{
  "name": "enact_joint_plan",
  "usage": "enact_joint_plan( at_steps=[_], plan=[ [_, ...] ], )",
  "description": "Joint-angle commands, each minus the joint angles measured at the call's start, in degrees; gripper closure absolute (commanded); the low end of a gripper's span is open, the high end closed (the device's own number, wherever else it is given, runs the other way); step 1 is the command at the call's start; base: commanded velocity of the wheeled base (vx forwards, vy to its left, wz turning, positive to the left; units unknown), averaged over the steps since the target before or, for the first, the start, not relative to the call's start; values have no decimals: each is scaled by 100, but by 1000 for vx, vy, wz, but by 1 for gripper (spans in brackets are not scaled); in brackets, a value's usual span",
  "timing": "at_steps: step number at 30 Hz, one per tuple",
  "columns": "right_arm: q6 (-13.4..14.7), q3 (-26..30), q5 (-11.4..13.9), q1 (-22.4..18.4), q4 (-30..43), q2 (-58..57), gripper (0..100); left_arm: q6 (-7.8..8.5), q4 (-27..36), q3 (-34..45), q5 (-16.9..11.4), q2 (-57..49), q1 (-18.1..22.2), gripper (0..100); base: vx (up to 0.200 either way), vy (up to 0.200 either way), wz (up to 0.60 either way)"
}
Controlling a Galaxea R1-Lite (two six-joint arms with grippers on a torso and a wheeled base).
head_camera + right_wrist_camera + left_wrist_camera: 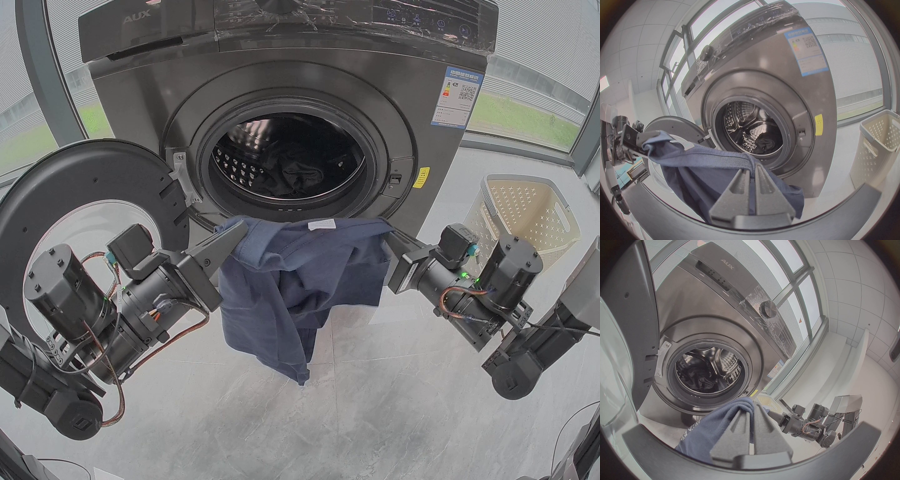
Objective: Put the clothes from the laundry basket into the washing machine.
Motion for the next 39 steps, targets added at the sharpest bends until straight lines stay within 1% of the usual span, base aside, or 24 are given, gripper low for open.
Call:
enact_joint_plan(
  at_steps=[1, 8, 10, 13, 17, 18, 20, 26, 31, 34, 36, 39],
  plan=[
    [-74, -42, 117, -229, 58, -266, 100, -1, -2, -16, 1, 11, -2, 100, 0, 0, 0],
    [14, -42, 82, -255, -21, -425, 100, -1, -2, 81, -16, 37, -46, 100, 0, 0, 0],
    [32, -42, 82, -220, -48, -530, 100, 8, -2, 125, -16, 90, -72, 100, 0, 0, 0],
    [164, 37, 73, -88, -48, -820, 100, 43, -11, 204, -25, 195, -107, 100, 0, 0, 0],
    [155, 64, 73, -9, -48, -1057, 100, 34, 7, 195, -43, 442, -195, 100, 0, 0, 0],
    [155, 64, 82, 8, -48, -1110, 100, 34, 25, 151, -43, 591, -195, 0, 0, 0, 0],
    [164, 81, 82, 44, -48, -1137, 100, 43, -11, 116, 10, 899, -195, 0, 0, 0, 0],
    [164, 117, 65, 351, -48, -1216, 100, 25, -151, 11, -16, 1857, -204, 0, 0, 0, 0],
    [164, 108, 65, 378, -48, -1207, 100, 78, -151, -183, 1, 2445, -222, 0, 0, 0, 0],
    [164, 108, 65, 378, -48, -1207, 100, 122, -151, -332, 10, 2665, -310, 0, 0, 0, 0],
    [164, 108, 65, 378, -48, -1198, 100, 201, -151, -411, 10, 2779, -354, 0, 0, 0, 0],
    [173, 108, 65, 378, -39, -1181, 100, 429, -151, -482, 19, 2894, -397, 0, 0, 0, 0]
  ],
)
